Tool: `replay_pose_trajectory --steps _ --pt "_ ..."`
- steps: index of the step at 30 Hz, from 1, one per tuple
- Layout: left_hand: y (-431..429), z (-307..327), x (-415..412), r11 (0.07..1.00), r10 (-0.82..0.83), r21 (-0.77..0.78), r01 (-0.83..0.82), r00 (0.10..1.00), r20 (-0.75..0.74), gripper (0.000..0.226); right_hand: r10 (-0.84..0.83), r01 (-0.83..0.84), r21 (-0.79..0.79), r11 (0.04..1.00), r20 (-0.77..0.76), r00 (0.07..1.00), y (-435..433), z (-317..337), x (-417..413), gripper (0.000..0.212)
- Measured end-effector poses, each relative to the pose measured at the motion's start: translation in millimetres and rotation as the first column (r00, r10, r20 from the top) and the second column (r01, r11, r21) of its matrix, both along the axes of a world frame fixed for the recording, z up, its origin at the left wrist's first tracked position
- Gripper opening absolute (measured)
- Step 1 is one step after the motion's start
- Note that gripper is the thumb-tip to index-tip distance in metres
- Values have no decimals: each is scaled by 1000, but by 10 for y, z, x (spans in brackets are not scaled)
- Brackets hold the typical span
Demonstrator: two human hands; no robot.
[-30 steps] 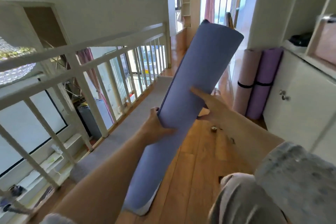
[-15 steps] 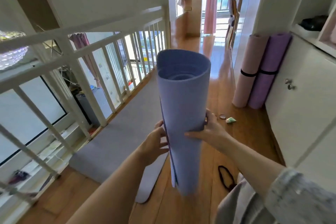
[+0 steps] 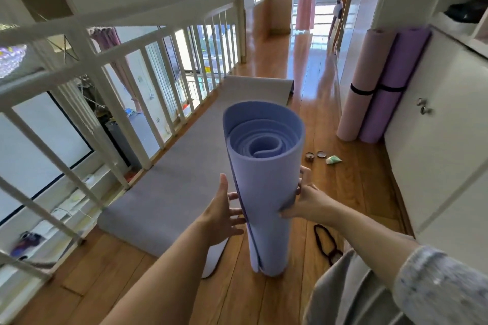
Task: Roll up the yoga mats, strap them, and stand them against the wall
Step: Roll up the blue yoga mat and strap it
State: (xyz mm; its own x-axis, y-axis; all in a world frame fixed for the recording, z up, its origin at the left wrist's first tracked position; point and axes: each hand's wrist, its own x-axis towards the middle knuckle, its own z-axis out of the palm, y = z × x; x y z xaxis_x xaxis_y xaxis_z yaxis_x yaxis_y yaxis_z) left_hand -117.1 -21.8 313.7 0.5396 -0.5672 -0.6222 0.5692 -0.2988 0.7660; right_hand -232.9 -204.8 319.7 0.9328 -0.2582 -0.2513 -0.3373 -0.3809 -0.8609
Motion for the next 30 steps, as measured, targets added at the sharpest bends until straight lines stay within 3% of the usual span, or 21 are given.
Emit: replay_pose_trajectory --steps 2,5,8,12,14,17,20,23,24,26,28,30 --pt "-1 45 79 997 -18 72 15 999 41 97 -26 22 215 976 14 1000 -34 150 3 75" --pt "-3 155 144 987 -69 152 49 989 128 104 -119 120 588 800 -40 992 -136 332 -27 78" --pt "7 220 148 974 -144 192 121 984 109 101 -122 132 745 654 -68 990 -207 442 -100 65" --pt "1 308 59 977 -176 130 167 983 60 70 -98 152 686 711 -117 988 -228 647 -107 76" --pt "-51 399 23 991 -106 95 94 985 137 58 -112 174 649 741 -135 984 -214 741 -99 77" --pt "-161 554 10 996 -81 69 63 951 297 49 -172 211 607 766 -122 977 -210 817 -103 56" --pt "-228 679 -35 971 -236 142 194 876 420 50 -280 286 490 824 -88 956 -210 919 -116 35" --pt "-274 788 -71 945 -325 220 242 778 538 42 -320 328 396 858 -88 943 -255 1027 -124 34" --pt "-276 839 -72 944 -326 223 242 779 536 38 -314 331 403 853 -109 943 -285 1055 -126 43" --pt "-268 1006 -78 950 -309 163 265 867 390 37 -288 326 423 846 -152 945 -347 1094 -140 71" --pt "-283 1196 -39 944 -325 121 307 929 178 65 -264 312 418 853 -170 950 -378 1113 -152 85" --pt "-322 1356 46 910 -405 143 389 908 110 96 -262 314 414 855 -178 949 -400 1132 -141 82"
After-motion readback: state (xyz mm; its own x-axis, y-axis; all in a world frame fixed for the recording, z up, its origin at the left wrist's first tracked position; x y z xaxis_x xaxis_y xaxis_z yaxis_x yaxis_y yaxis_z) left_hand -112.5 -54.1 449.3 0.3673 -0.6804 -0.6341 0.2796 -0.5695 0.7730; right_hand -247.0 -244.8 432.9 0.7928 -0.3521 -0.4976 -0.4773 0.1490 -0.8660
